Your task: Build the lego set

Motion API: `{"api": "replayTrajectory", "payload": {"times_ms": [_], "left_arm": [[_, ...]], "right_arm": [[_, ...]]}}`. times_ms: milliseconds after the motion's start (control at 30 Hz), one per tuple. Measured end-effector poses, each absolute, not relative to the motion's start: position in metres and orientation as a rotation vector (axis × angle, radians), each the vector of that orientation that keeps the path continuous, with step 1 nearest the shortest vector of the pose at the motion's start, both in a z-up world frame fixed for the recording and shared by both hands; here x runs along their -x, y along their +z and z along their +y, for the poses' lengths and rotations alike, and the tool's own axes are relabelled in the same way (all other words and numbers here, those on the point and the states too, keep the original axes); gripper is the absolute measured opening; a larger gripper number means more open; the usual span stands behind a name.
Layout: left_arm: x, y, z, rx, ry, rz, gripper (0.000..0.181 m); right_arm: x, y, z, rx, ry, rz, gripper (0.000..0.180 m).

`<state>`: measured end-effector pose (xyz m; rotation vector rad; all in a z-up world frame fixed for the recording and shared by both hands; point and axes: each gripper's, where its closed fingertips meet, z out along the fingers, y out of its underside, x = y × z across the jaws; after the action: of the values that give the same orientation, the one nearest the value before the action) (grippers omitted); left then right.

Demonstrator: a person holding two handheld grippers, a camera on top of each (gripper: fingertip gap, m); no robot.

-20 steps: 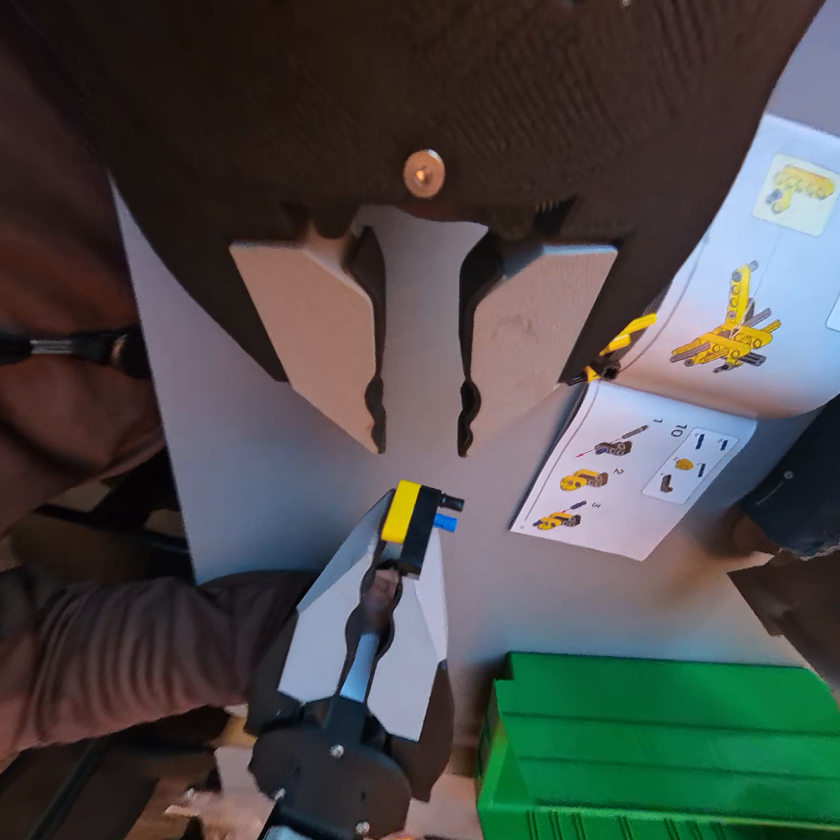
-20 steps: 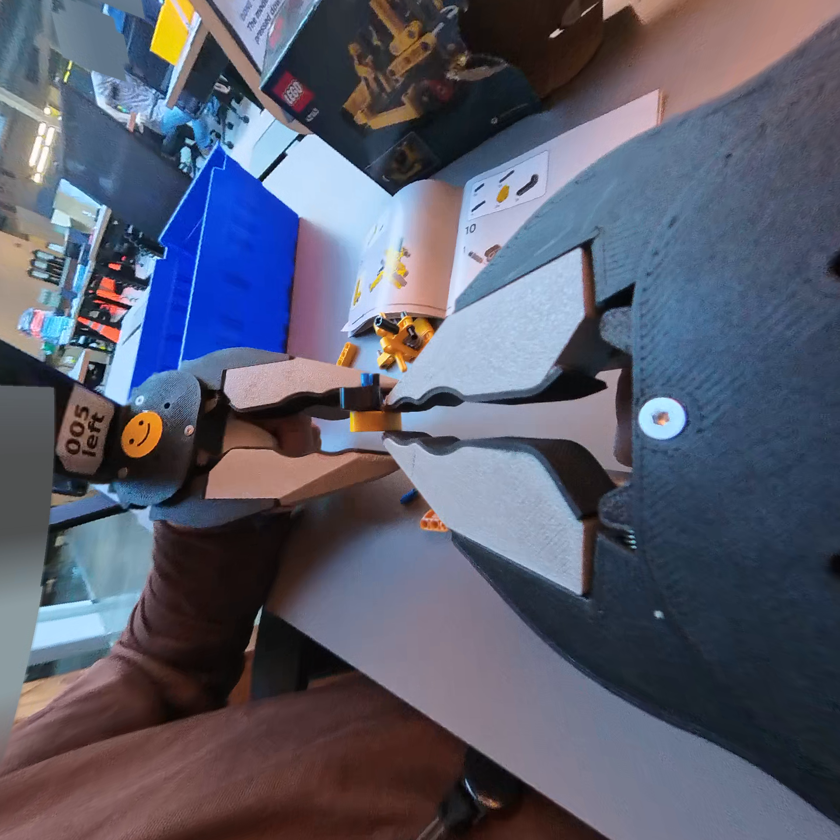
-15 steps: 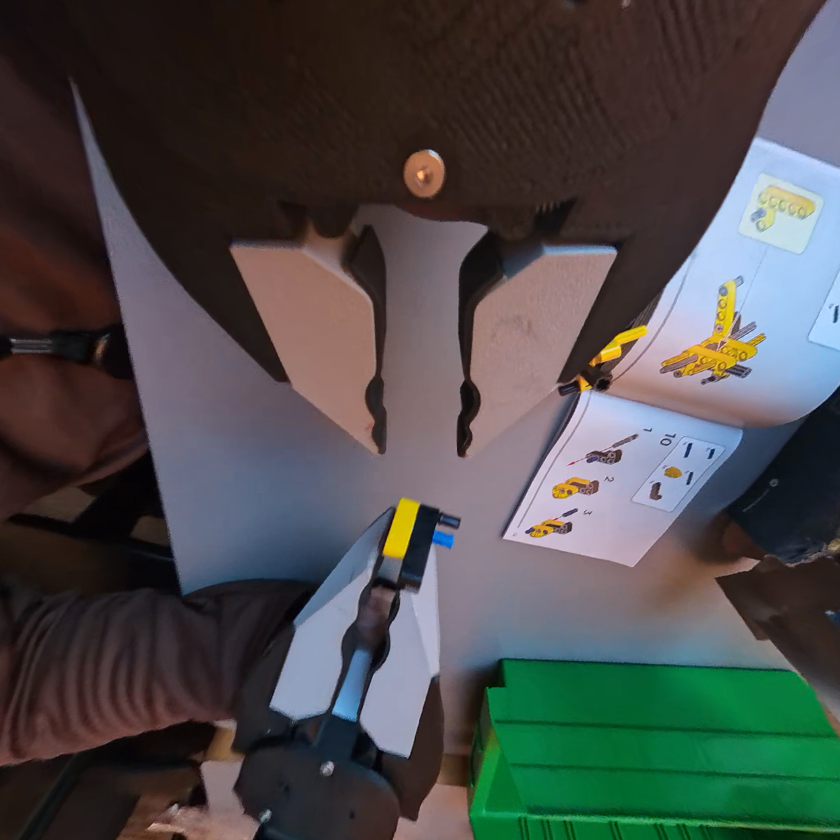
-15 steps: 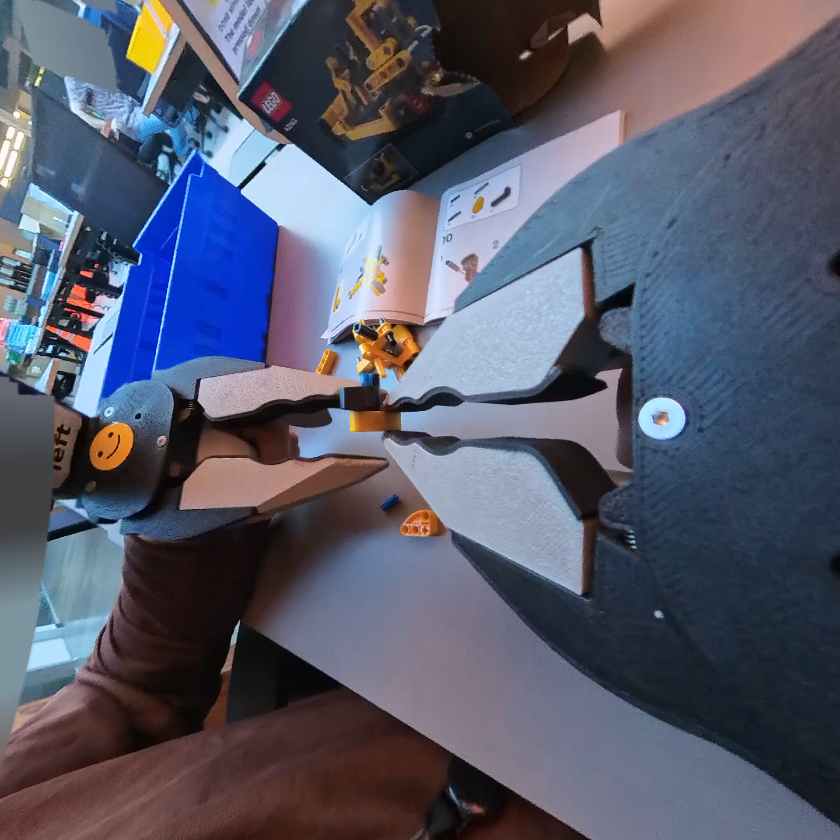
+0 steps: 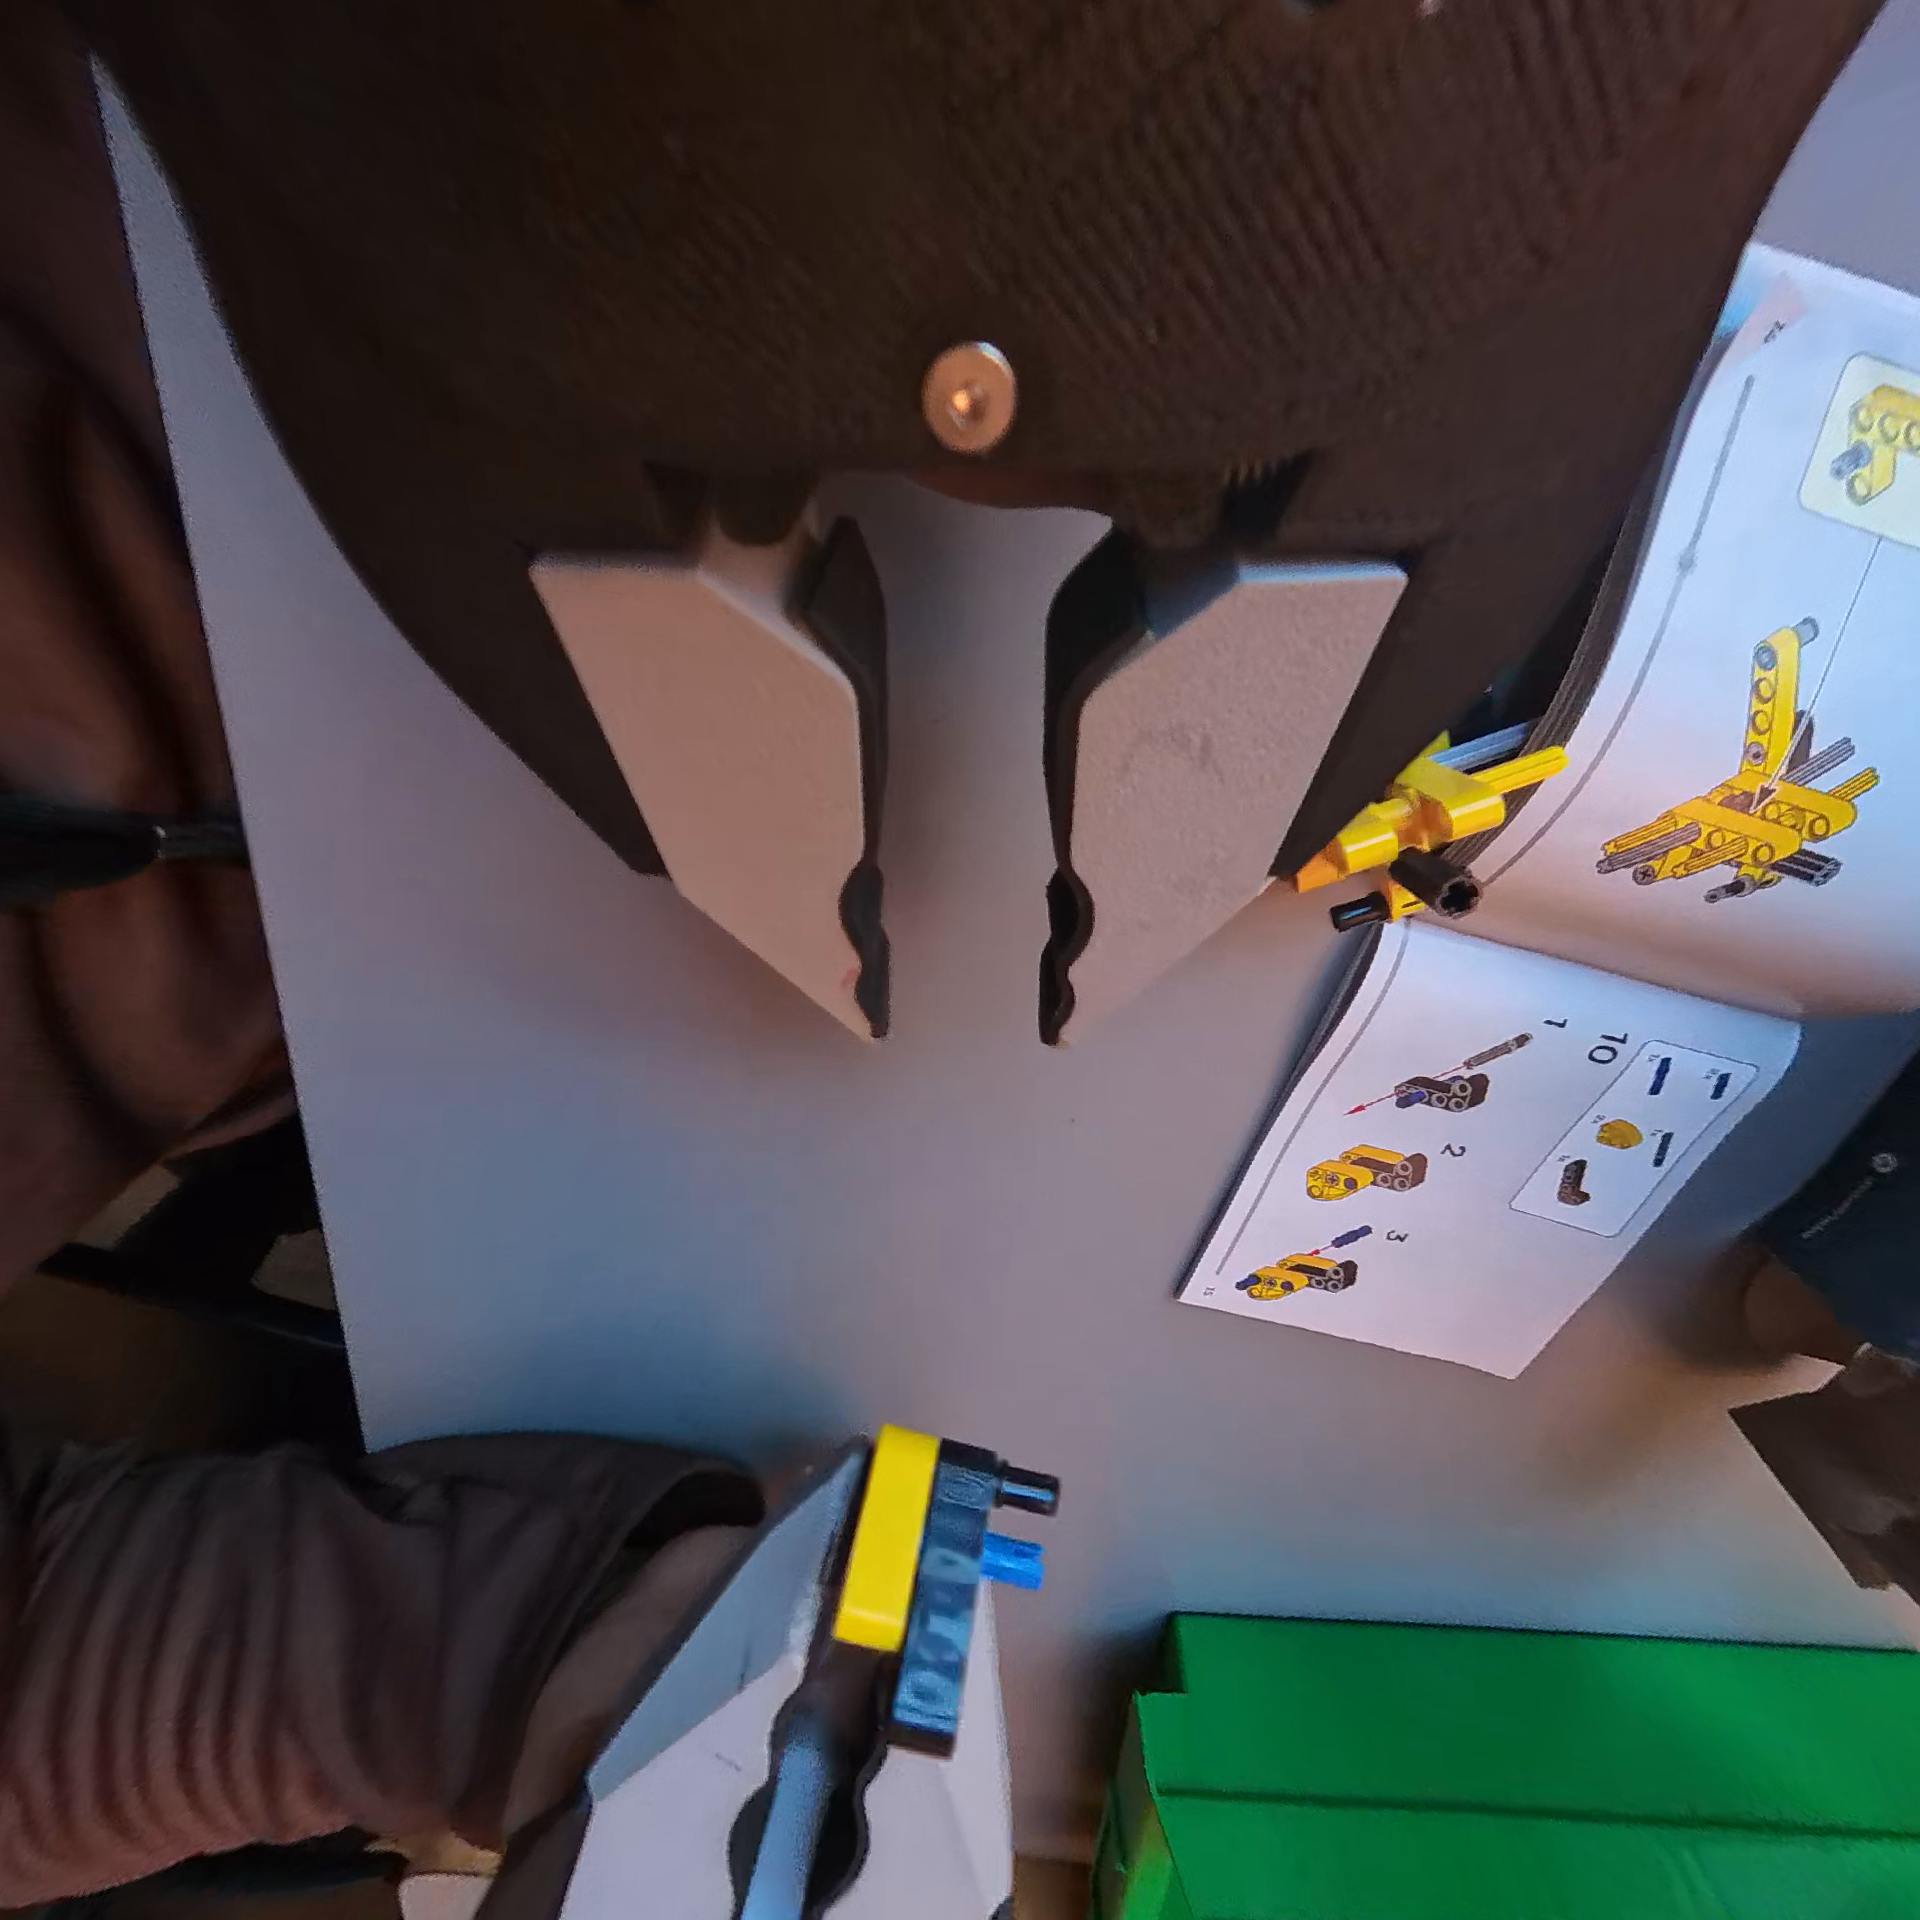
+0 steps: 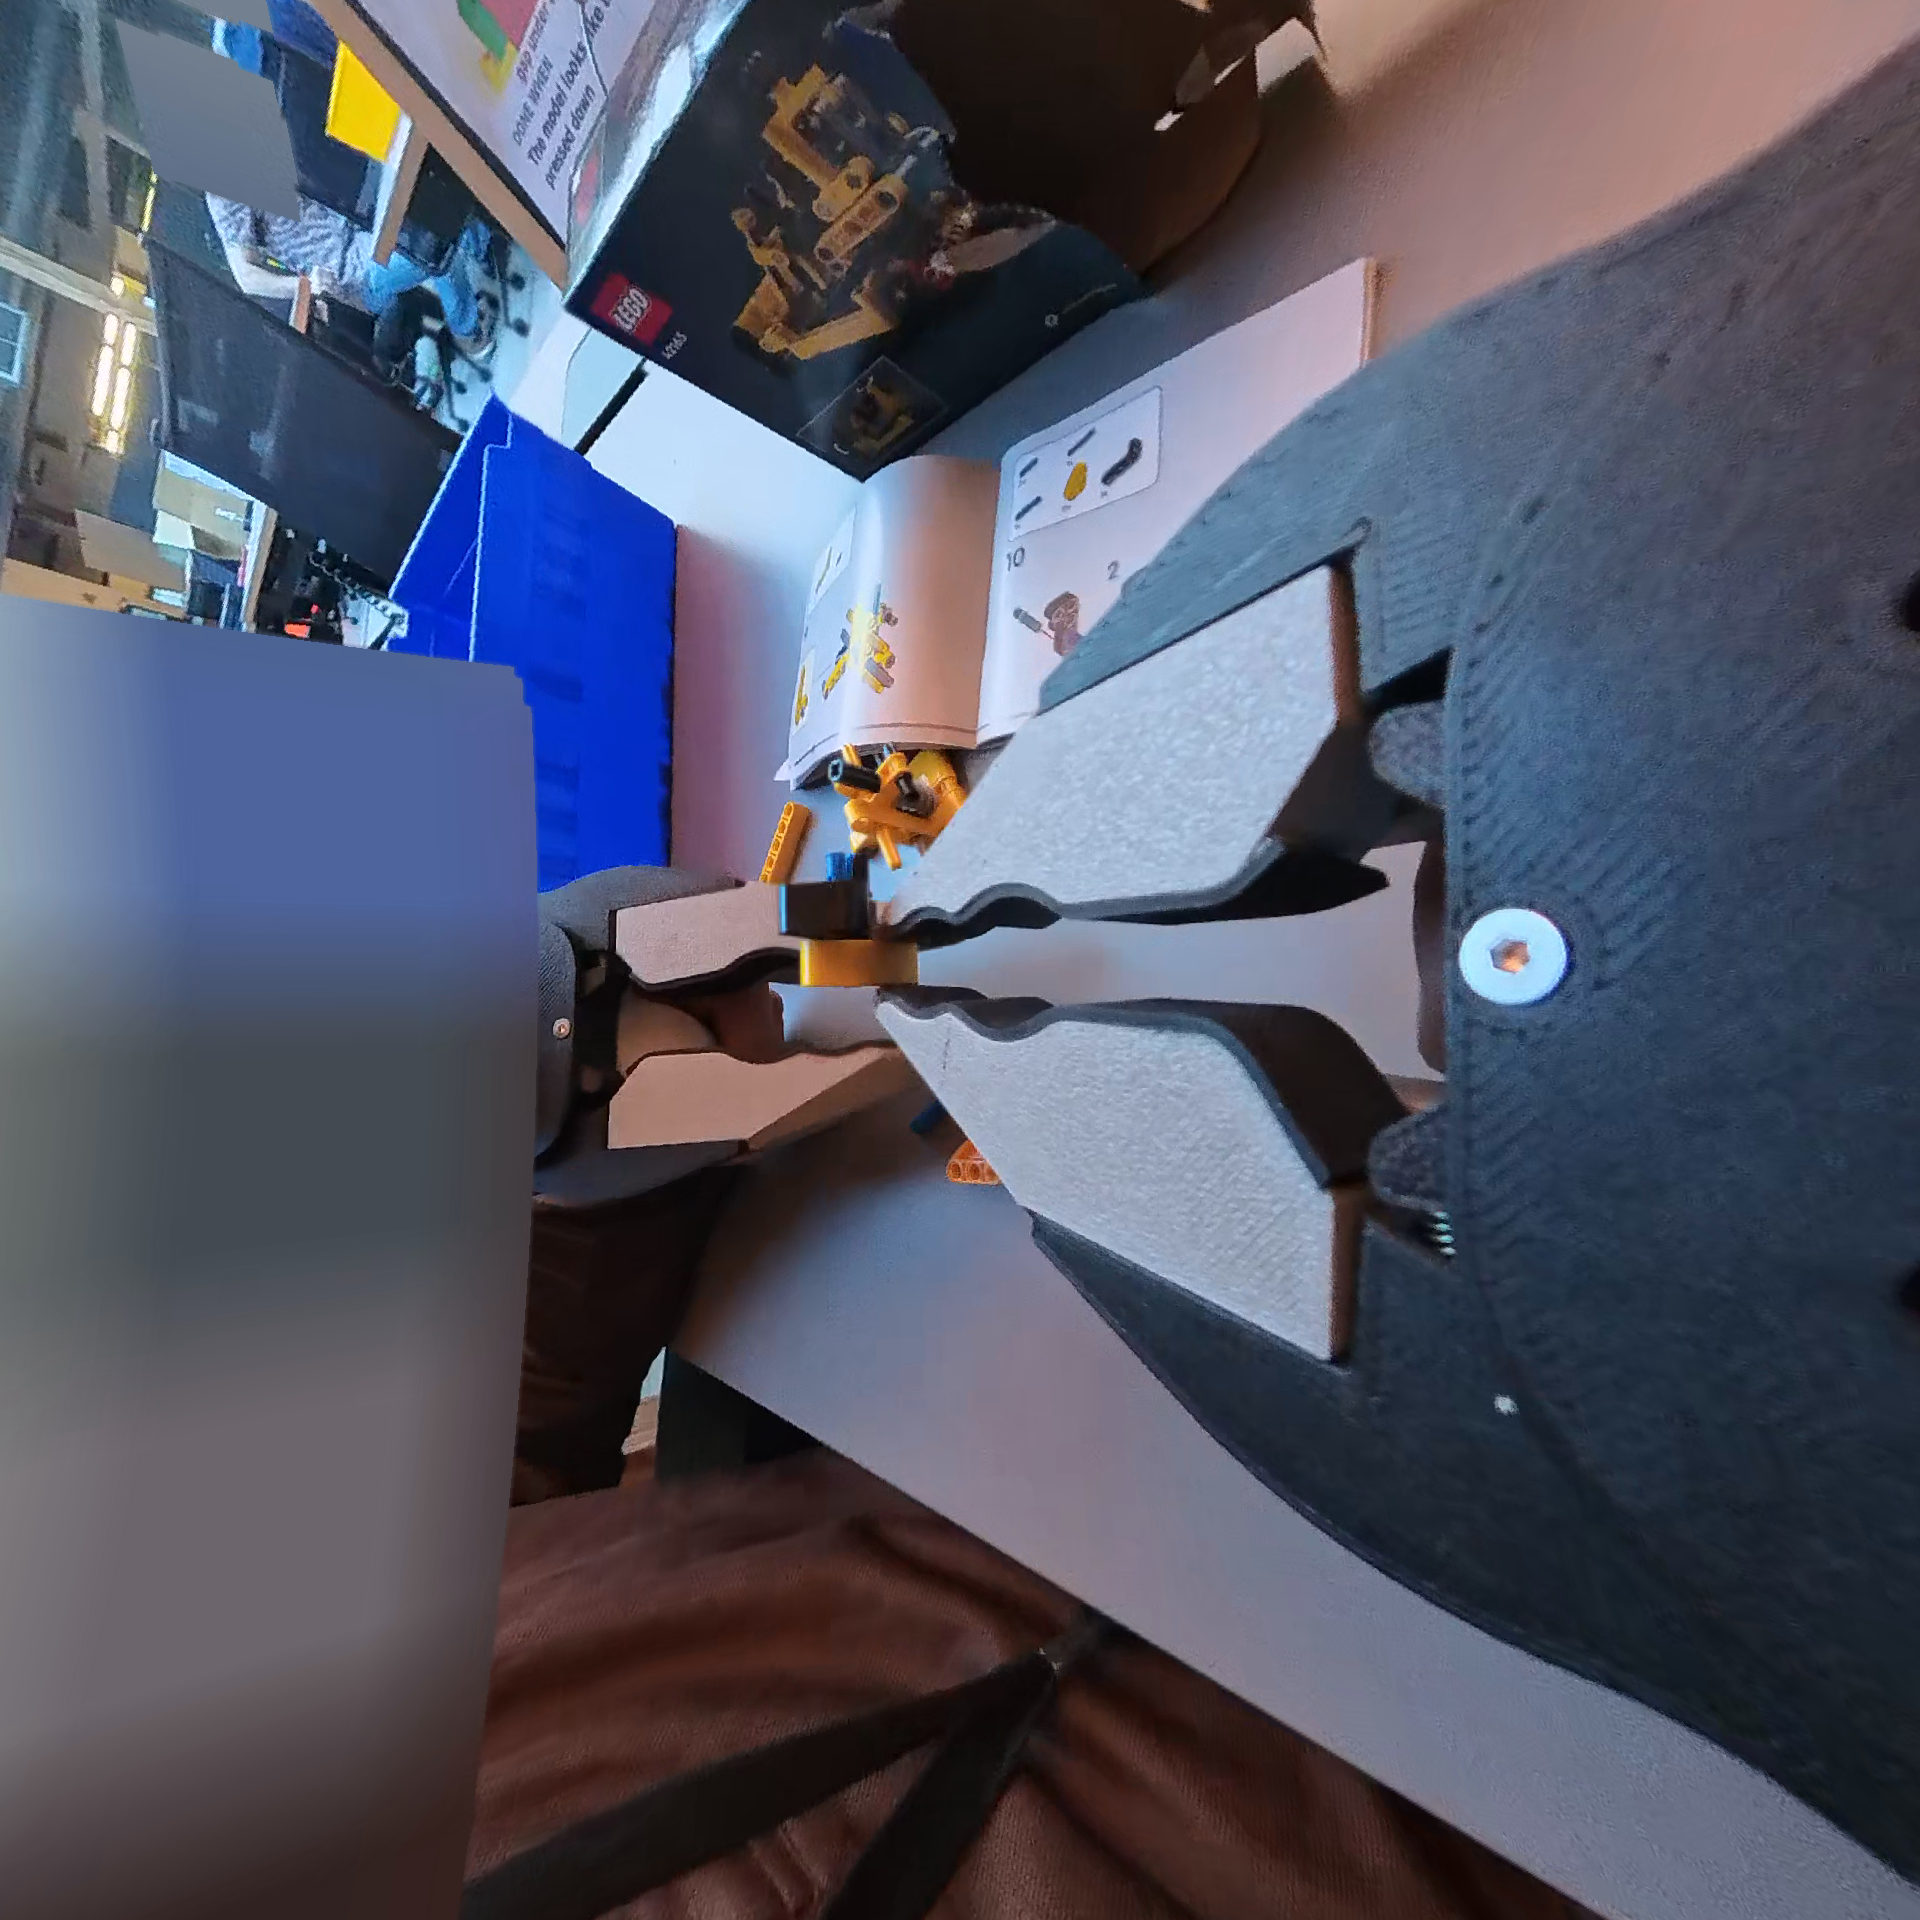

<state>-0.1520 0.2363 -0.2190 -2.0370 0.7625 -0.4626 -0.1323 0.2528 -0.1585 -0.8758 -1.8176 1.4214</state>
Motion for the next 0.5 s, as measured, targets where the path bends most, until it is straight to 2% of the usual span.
{"api": "replayTrajectory", "payload": {"times_ms": [267, 500], "left_arm": [[0.149, -0.216, 0.237, 2.018, -0.478, 0.753, 0.026], [0.136, -0.194, 0.234, 1.944, -0.693, 0.655, 0.028]], "right_arm": [[0.137, -0.163, 0.26, 0.925, 1.423, -1.818, 0.005], [0.152, -0.176, 0.242, 0.852, 1.286, -1.87, 0.005]]}}
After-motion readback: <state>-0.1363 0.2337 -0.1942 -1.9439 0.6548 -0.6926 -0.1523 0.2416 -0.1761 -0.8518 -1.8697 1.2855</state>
